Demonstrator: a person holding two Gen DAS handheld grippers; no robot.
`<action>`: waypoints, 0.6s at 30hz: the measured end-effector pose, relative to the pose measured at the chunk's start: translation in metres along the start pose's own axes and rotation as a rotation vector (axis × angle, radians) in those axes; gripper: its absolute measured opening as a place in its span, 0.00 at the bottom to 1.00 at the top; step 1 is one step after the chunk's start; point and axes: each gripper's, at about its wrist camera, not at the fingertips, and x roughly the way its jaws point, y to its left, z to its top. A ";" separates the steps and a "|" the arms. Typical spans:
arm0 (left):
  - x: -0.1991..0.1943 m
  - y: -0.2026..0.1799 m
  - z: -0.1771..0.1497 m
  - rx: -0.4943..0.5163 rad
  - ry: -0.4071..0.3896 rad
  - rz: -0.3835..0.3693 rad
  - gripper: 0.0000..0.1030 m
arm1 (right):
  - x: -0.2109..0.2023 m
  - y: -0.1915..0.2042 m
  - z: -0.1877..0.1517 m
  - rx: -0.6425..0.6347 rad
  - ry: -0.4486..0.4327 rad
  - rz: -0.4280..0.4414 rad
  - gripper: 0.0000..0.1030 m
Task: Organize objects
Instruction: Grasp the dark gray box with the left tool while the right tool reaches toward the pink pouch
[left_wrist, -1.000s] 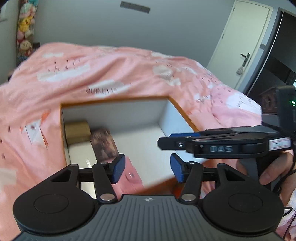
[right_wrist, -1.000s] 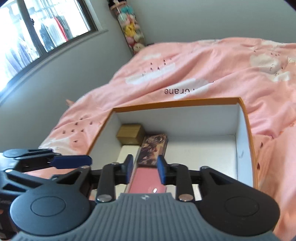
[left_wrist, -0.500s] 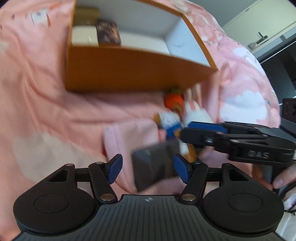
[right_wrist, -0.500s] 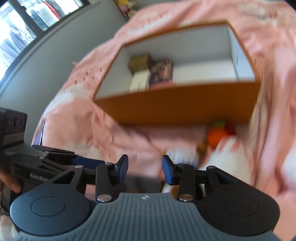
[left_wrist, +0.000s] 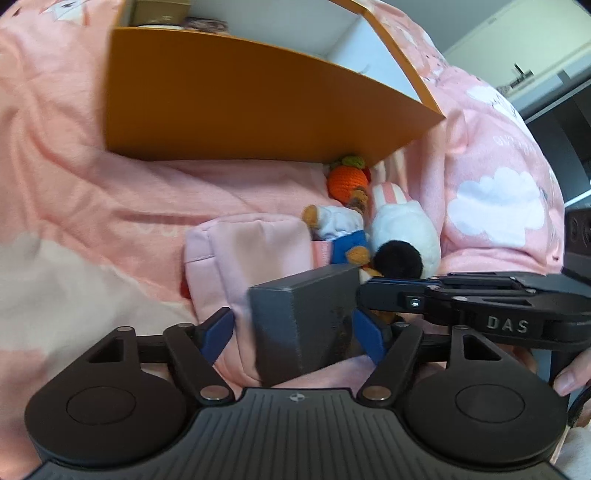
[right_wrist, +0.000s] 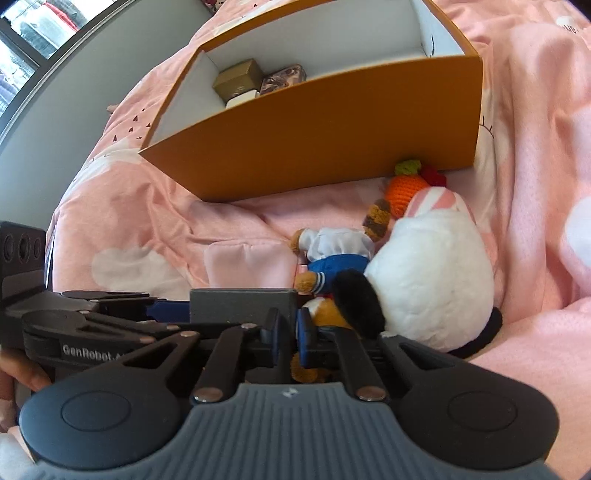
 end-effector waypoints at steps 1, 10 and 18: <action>0.002 -0.002 0.000 0.013 -0.001 0.012 0.80 | 0.002 -0.002 0.000 0.010 0.005 0.008 0.05; -0.021 -0.012 -0.008 0.041 -0.061 0.056 0.62 | 0.011 -0.009 0.000 0.063 0.038 0.114 0.07; -0.036 -0.004 -0.008 -0.008 -0.094 -0.069 0.61 | 0.014 -0.008 0.001 0.075 0.054 0.146 0.04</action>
